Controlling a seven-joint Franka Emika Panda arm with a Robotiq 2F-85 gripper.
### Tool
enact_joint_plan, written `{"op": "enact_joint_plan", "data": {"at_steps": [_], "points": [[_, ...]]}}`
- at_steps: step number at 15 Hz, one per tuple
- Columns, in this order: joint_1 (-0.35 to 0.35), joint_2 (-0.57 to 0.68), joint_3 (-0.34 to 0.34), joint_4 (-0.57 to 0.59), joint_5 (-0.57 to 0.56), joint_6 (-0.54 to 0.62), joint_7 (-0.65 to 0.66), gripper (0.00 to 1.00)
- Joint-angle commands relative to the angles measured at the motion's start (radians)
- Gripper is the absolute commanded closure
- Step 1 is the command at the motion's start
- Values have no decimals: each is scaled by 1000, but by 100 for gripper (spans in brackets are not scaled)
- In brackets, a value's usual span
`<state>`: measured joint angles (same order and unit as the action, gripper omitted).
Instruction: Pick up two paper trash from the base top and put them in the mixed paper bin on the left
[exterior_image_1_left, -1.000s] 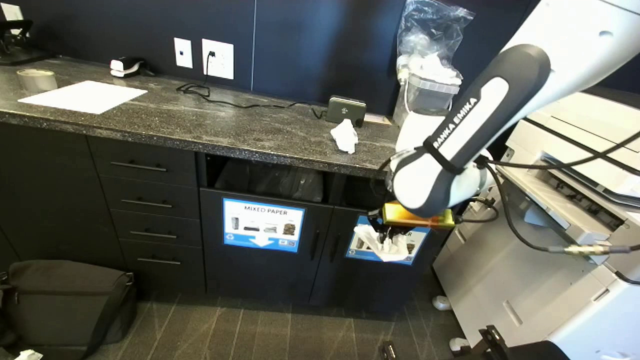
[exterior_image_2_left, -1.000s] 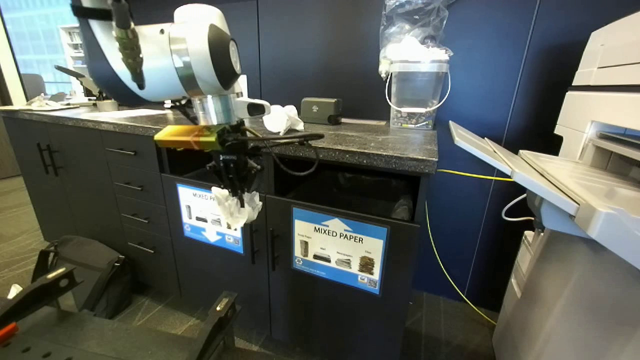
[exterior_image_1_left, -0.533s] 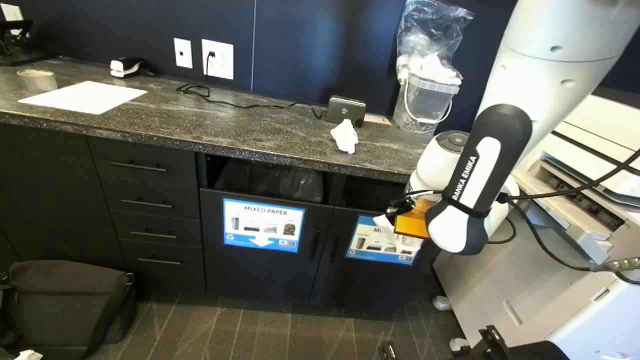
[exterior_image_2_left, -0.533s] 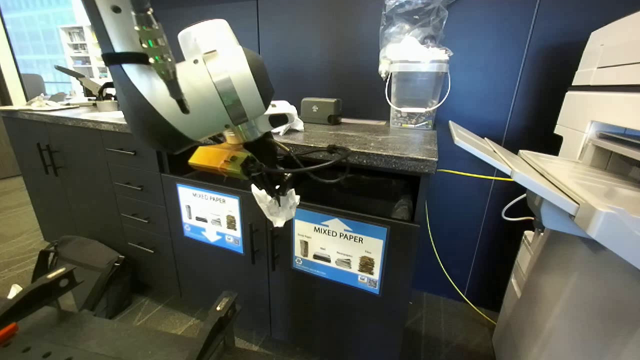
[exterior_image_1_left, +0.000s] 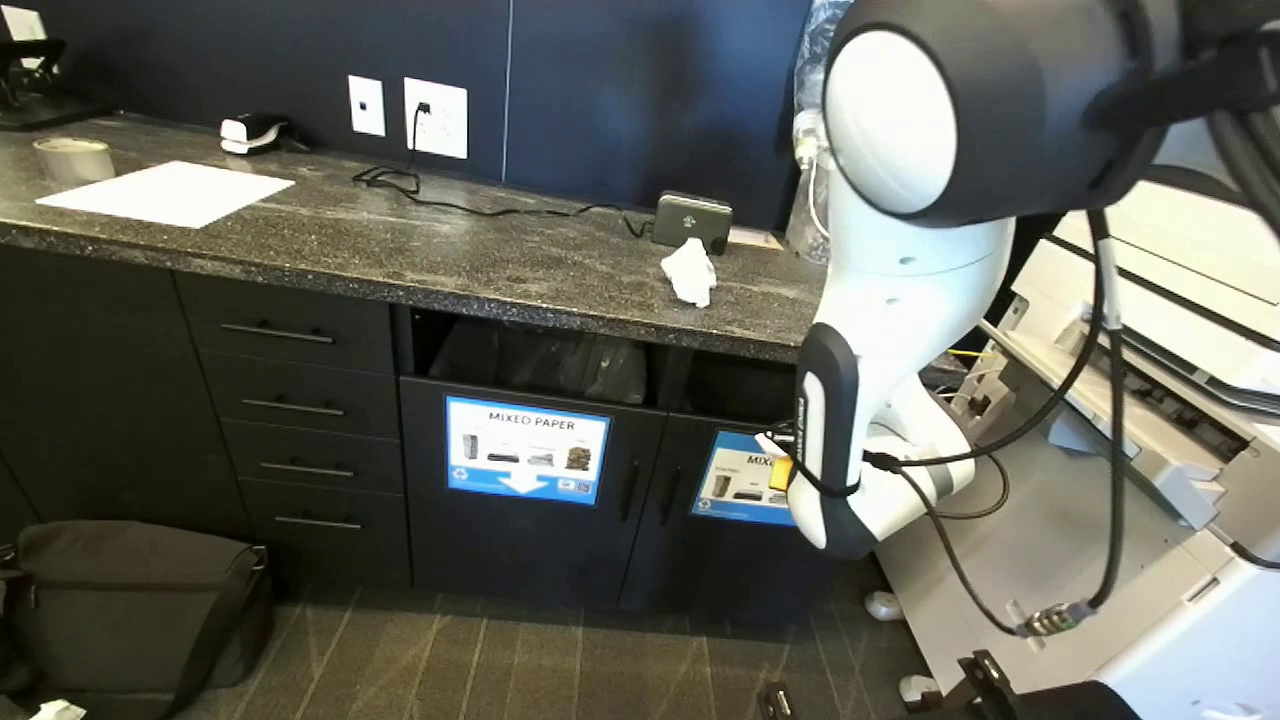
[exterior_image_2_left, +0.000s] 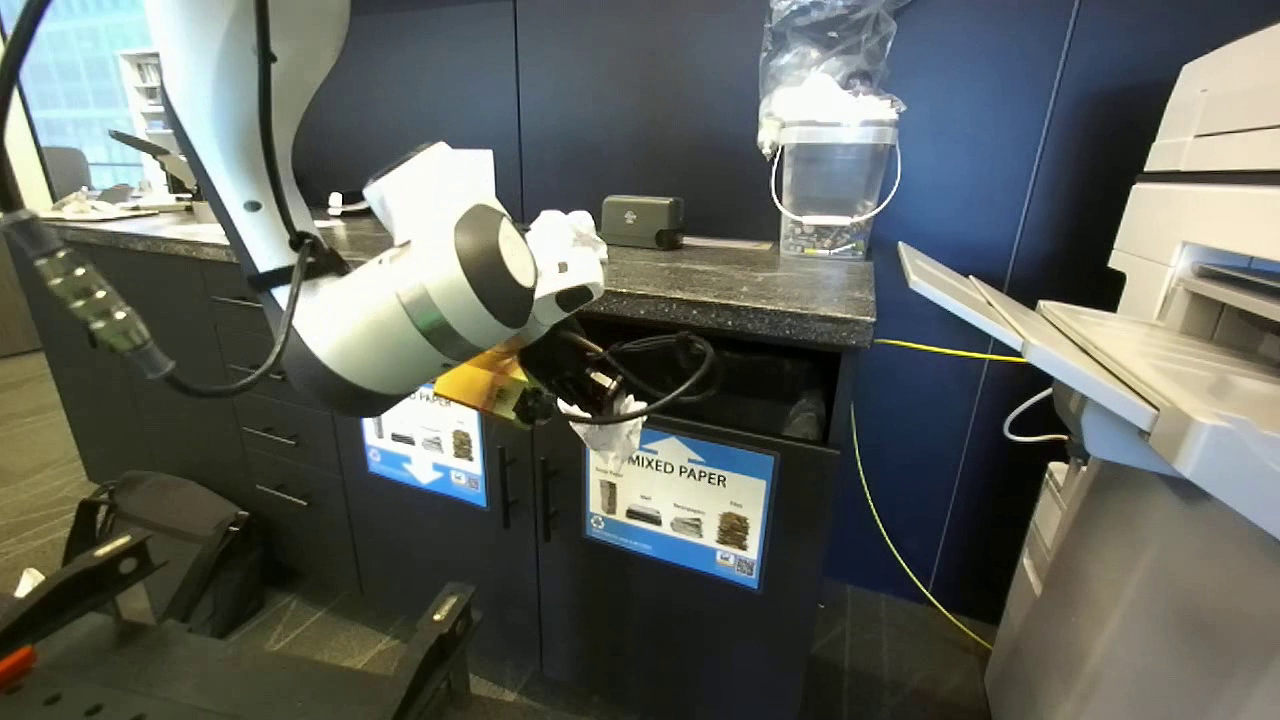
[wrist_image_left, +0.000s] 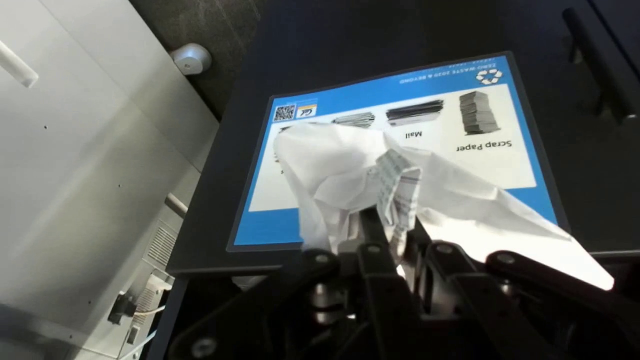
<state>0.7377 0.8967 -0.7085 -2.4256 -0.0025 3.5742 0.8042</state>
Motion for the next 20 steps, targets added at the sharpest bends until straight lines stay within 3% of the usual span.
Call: {"op": "enact_joint_plan", "data": {"at_steps": [1, 5, 10, 14, 20], "points": [[18, 127, 64, 50, 278, 115, -191, 86], [-72, 163, 196, 90, 456, 286, -487, 86], [-221, 185, 311, 141, 497, 505, -729, 86], [-398, 174, 391, 205, 378, 603, -852, 86], [-603, 168, 448, 345, 127, 569, -937, 86]]}}
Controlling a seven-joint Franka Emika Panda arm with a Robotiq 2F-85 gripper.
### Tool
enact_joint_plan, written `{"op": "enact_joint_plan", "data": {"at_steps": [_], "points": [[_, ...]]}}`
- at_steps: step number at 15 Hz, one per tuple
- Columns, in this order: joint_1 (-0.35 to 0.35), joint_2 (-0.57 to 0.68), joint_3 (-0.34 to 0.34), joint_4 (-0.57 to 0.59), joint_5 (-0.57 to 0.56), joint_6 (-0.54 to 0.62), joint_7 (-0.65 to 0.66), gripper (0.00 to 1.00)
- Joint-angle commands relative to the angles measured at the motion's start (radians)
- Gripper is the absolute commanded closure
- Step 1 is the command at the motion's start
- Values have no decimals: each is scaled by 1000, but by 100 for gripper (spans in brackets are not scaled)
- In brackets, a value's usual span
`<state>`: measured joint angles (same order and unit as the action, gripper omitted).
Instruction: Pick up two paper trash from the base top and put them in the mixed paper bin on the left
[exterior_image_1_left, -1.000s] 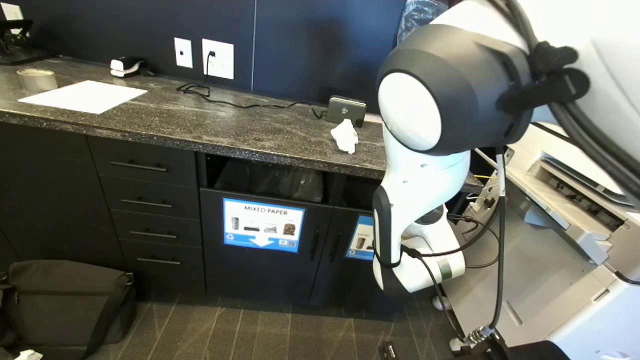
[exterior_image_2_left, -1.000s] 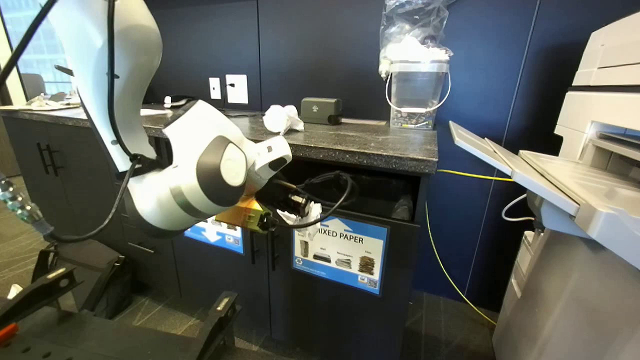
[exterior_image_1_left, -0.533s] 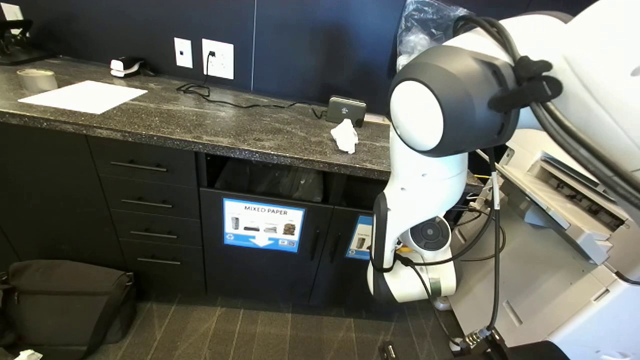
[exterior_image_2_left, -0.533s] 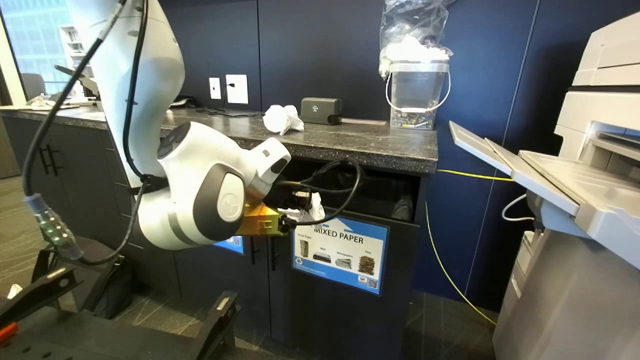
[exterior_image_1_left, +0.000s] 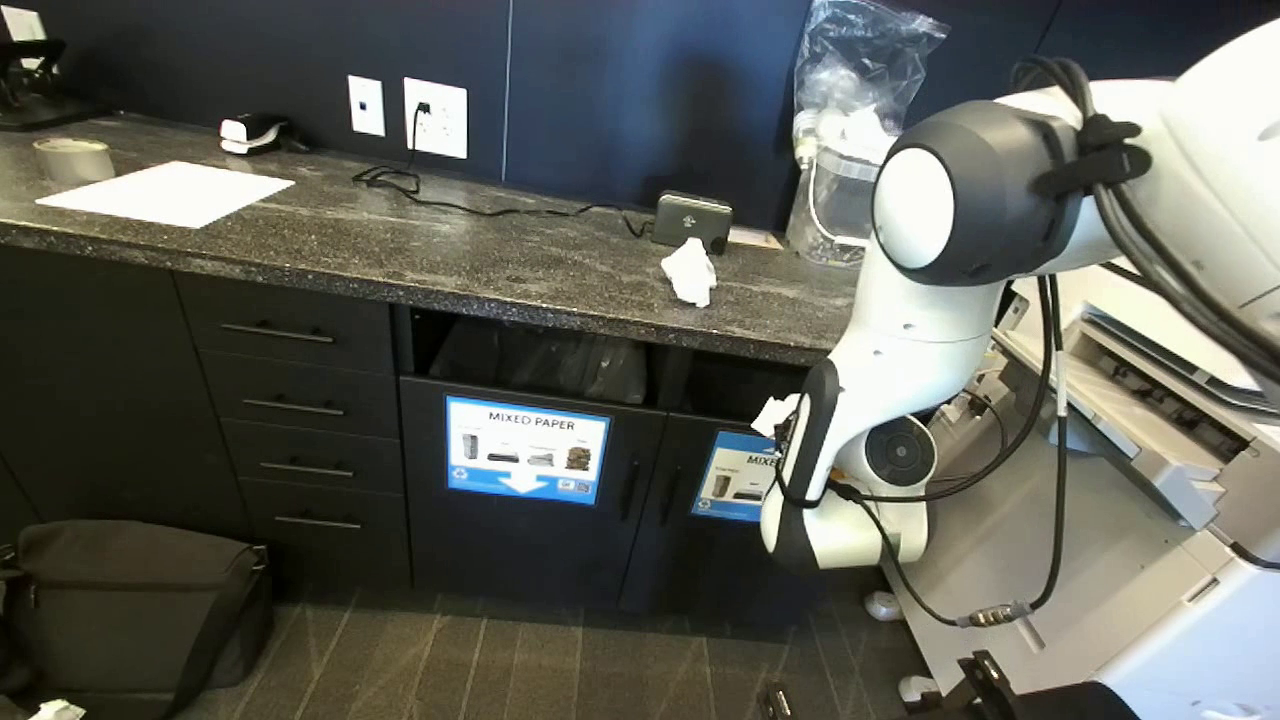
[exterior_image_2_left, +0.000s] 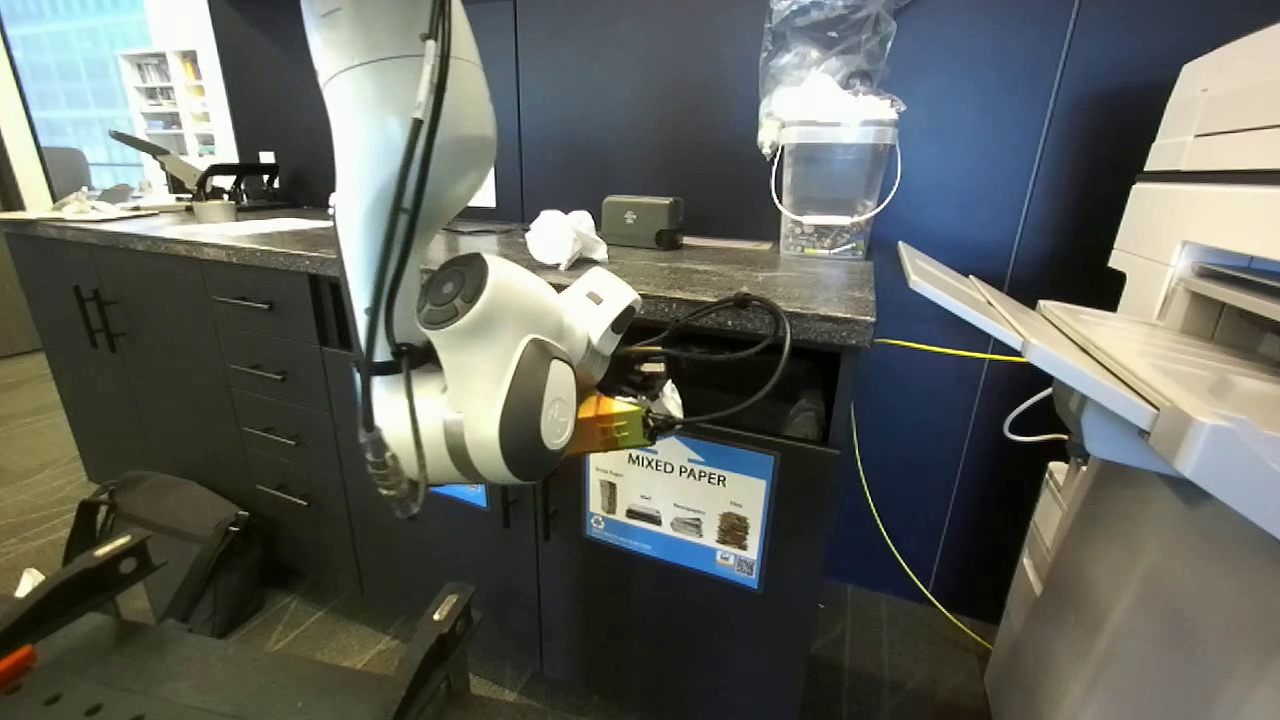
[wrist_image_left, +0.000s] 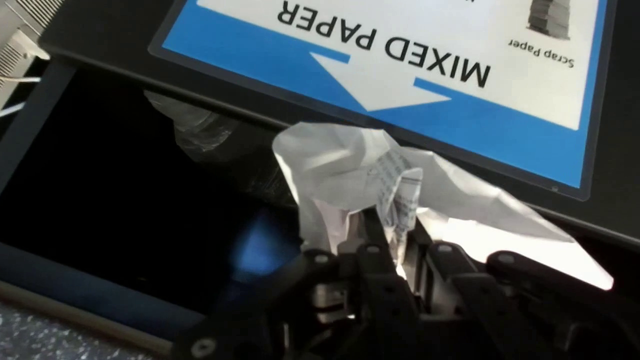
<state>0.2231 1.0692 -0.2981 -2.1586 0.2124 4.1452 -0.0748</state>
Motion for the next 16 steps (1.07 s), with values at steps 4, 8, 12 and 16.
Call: {"op": "enact_joint_plan", "data": {"at_steps": [4, 8, 12, 16], "points": [[-190, 6, 75, 182, -221, -37, -57, 86], [-272, 29, 131, 288, -317, -143, -26, 87], [-324, 67, 187, 368, -323, -188, 0, 87], [-353, 133, 221, 454, -324, -198, 26, 87]]}}
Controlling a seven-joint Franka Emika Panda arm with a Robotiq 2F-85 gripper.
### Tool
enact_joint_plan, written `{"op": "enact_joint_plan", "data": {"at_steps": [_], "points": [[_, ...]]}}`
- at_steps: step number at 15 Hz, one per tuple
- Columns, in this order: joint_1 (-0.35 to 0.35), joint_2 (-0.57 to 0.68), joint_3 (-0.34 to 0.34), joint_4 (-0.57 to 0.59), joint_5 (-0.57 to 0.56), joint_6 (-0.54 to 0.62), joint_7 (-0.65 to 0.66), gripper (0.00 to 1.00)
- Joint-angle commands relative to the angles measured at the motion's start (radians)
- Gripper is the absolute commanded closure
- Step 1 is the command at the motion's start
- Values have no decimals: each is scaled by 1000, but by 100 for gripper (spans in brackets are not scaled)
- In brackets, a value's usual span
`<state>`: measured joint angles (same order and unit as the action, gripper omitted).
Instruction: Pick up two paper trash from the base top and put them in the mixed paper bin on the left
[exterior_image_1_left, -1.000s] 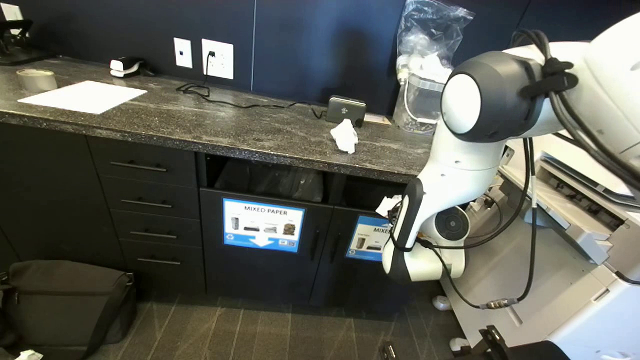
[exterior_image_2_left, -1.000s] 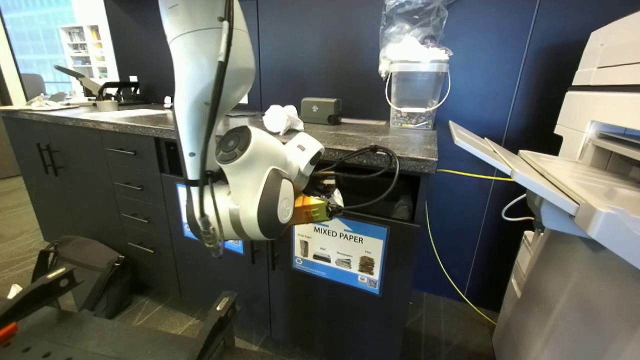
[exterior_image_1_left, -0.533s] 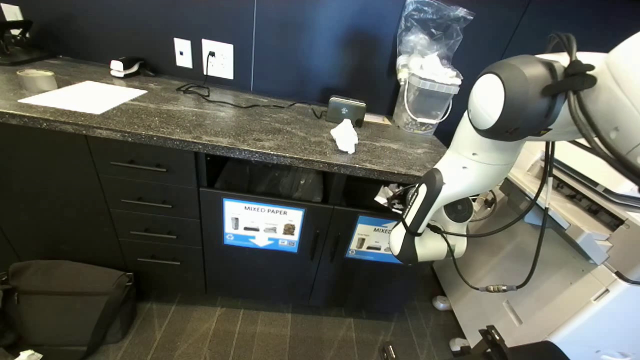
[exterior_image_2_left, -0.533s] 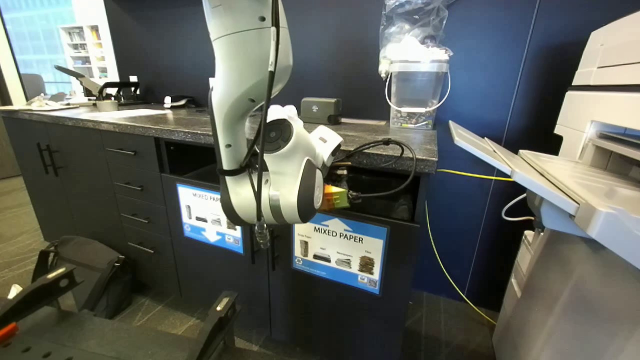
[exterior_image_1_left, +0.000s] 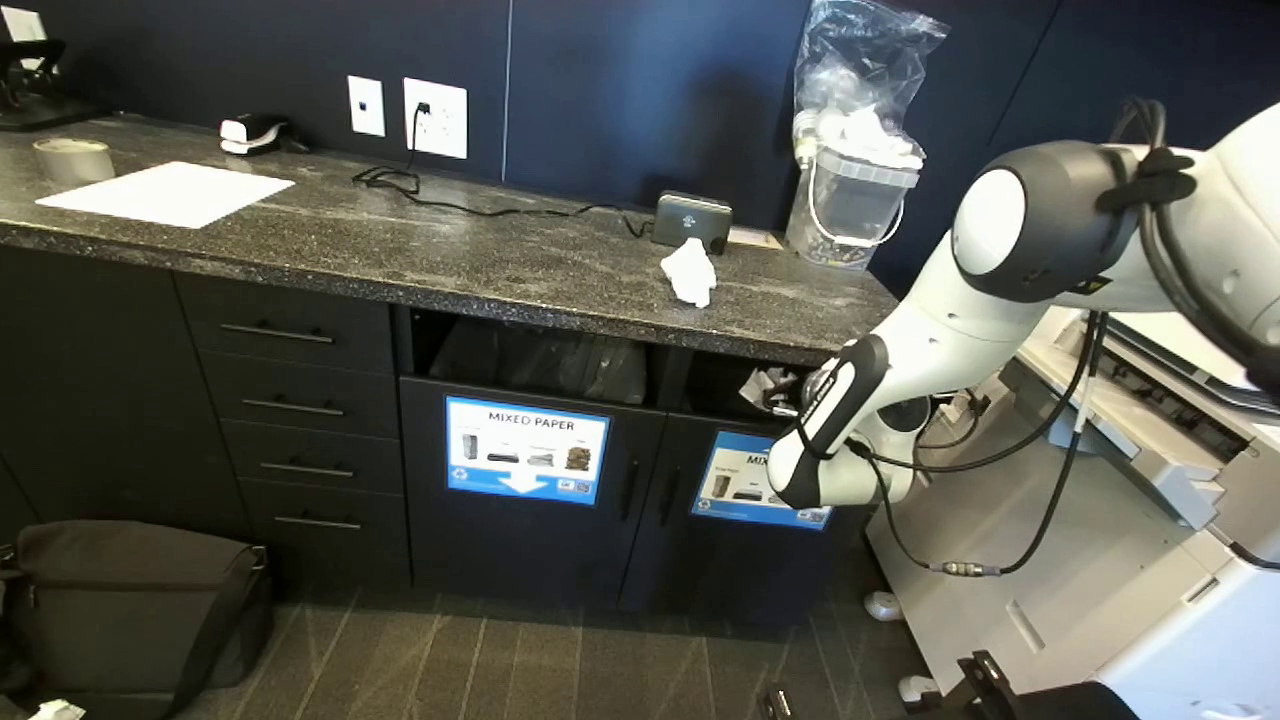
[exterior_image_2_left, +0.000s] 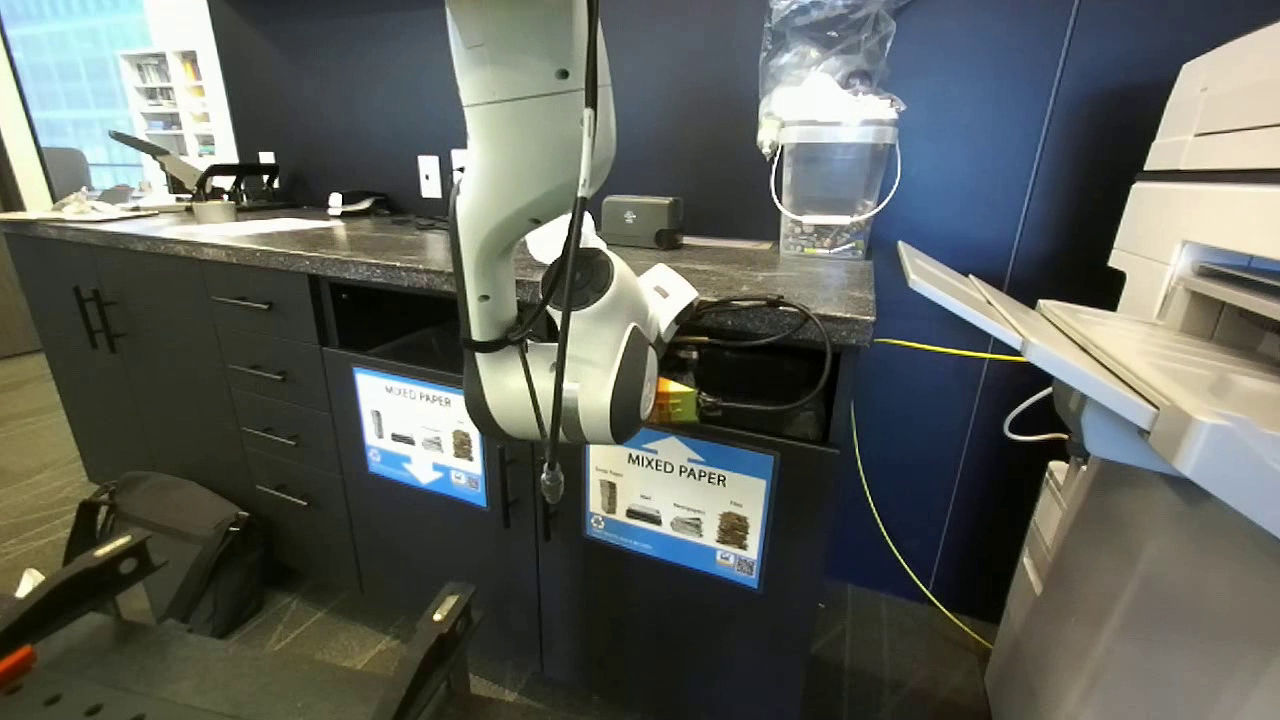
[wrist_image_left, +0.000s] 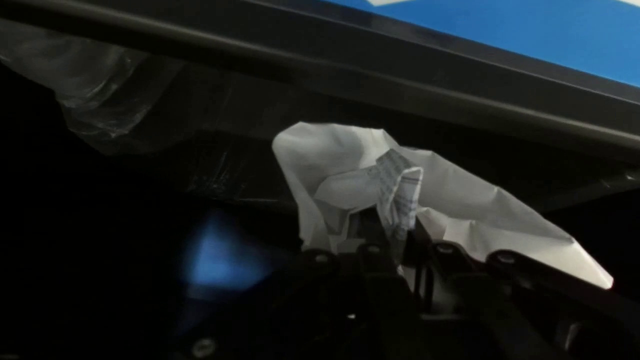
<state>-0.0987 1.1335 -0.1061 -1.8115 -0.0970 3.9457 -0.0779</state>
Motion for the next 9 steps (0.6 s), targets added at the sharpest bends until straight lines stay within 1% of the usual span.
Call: {"op": "enact_joint_plan", "data": {"at_steps": [1, 9], "points": [[-36, 84, 35, 126, -16, 3, 36, 86], [-66, 186, 63, 278, -13, -9, 96, 86]]}}
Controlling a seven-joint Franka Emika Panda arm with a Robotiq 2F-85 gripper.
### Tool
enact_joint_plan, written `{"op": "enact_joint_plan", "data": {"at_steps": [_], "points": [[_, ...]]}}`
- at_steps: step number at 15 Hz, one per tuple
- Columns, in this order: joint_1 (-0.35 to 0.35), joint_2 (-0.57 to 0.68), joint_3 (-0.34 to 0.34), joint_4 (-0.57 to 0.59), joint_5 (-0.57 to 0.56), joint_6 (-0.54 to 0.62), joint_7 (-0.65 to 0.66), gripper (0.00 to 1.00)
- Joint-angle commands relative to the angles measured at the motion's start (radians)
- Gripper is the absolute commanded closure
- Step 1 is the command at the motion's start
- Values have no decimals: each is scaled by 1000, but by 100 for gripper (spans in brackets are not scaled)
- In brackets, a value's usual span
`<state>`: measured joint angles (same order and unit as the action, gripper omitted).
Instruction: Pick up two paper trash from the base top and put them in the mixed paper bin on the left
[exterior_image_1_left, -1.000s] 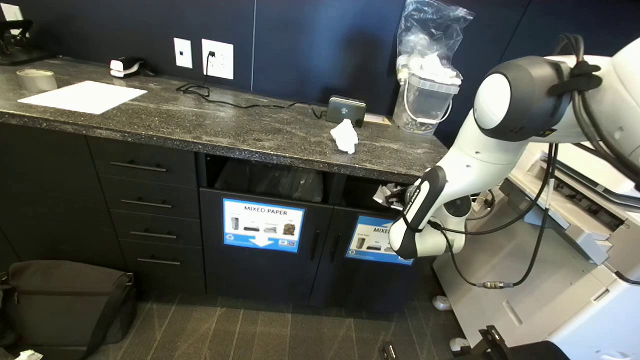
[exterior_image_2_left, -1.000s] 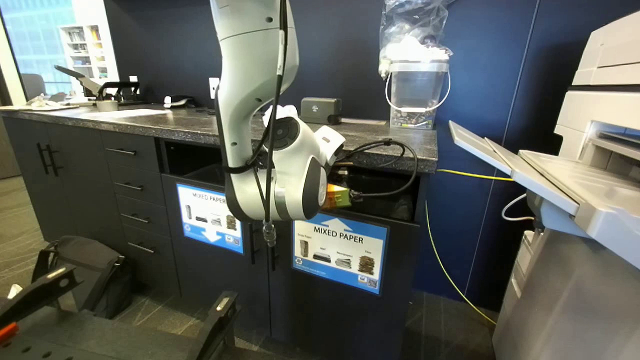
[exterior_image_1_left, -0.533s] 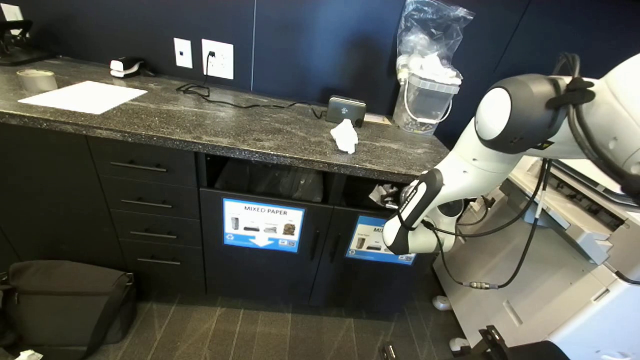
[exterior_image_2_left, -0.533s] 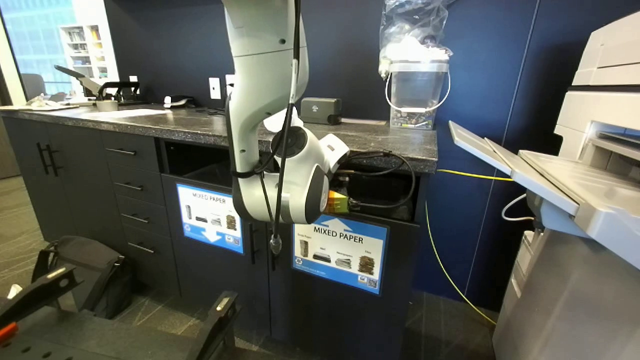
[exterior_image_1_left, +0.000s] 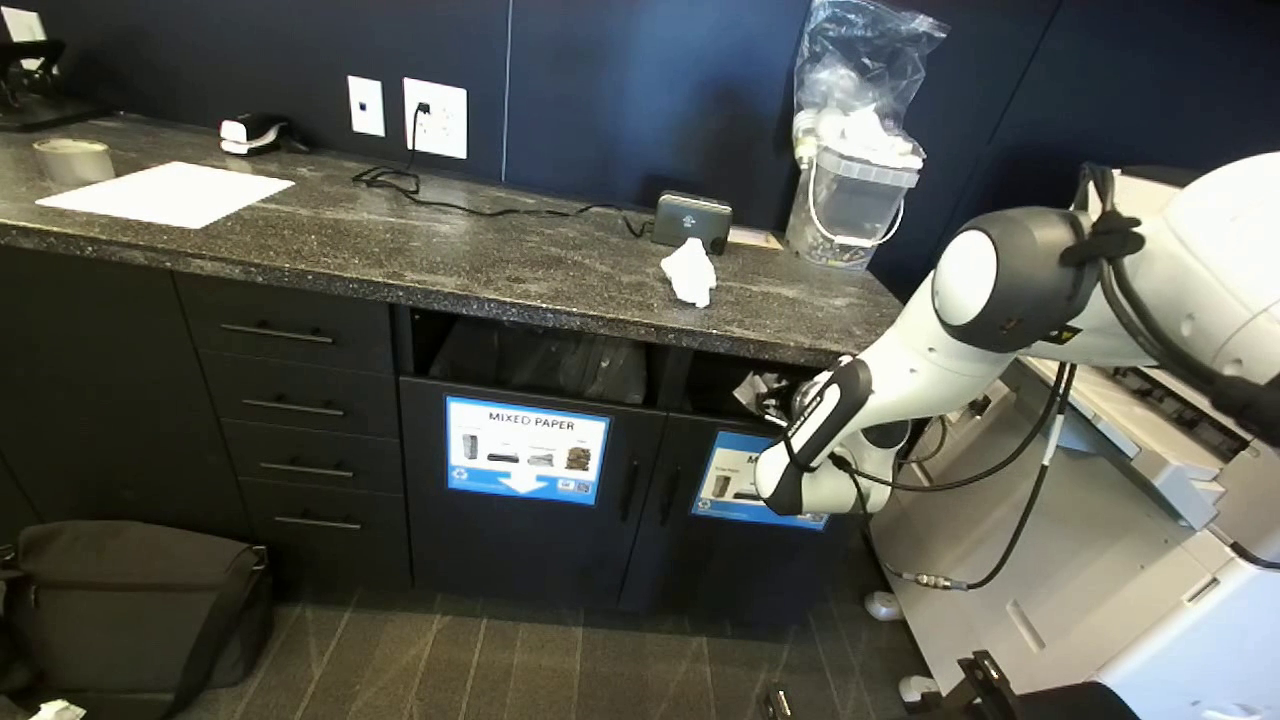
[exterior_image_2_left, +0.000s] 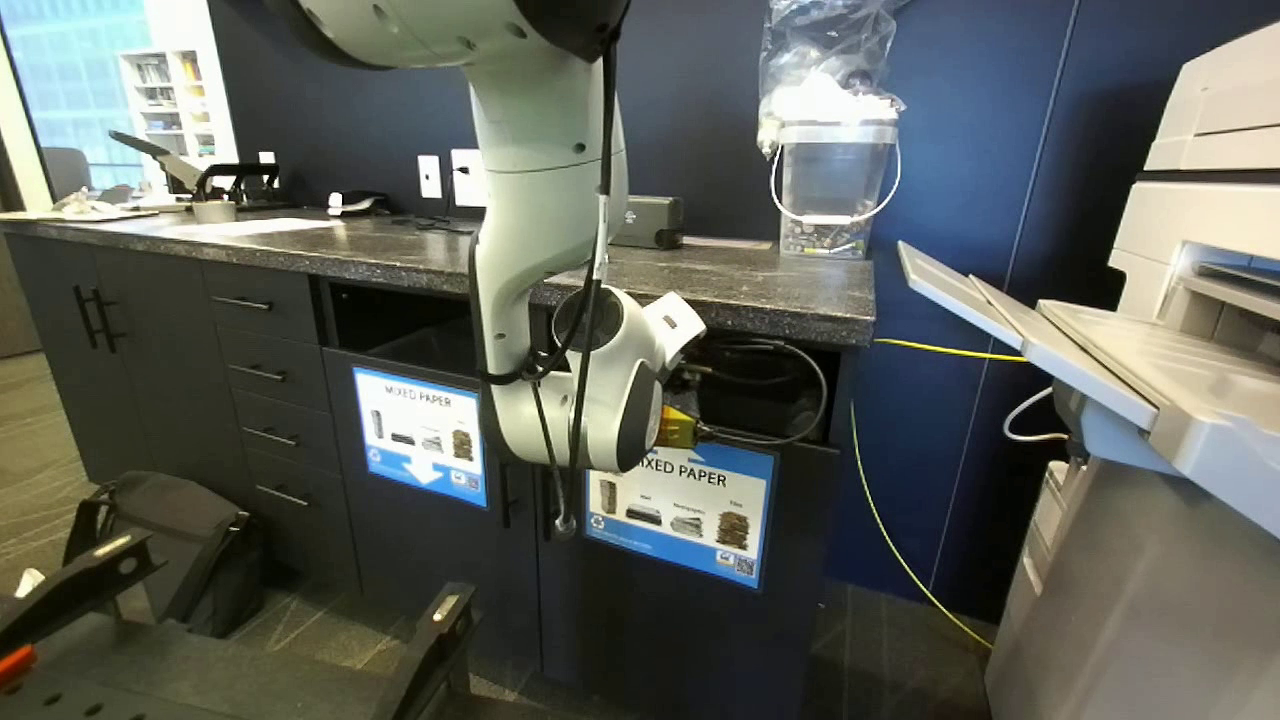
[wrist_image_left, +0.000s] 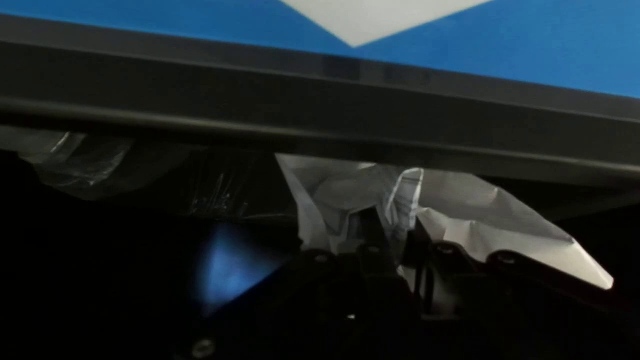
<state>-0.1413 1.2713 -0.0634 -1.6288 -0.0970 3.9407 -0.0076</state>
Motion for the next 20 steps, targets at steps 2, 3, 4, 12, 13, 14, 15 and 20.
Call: {"op": "enact_joint_plan", "data": {"at_steps": [2, 3, 4, 12, 13, 14, 15, 20], "points": [[-28, 60, 24, 121, -14, -13, 36, 87], [-29, 67, 25, 137, -13, -18, 40, 87], [-30, 73, 27, 150, -13, -22, 45, 86], [-52, 83, 47, 188, -45, -67, 83, 56], [-55, 85, 50, 191, -47, -69, 87, 48], [-58, 85, 51, 191, -50, -68, 88, 41], [-59, 79, 52, 181, -49, -63, 88, 32], [-41, 56, 42, 131, -9, -36, 74, 1]]}}
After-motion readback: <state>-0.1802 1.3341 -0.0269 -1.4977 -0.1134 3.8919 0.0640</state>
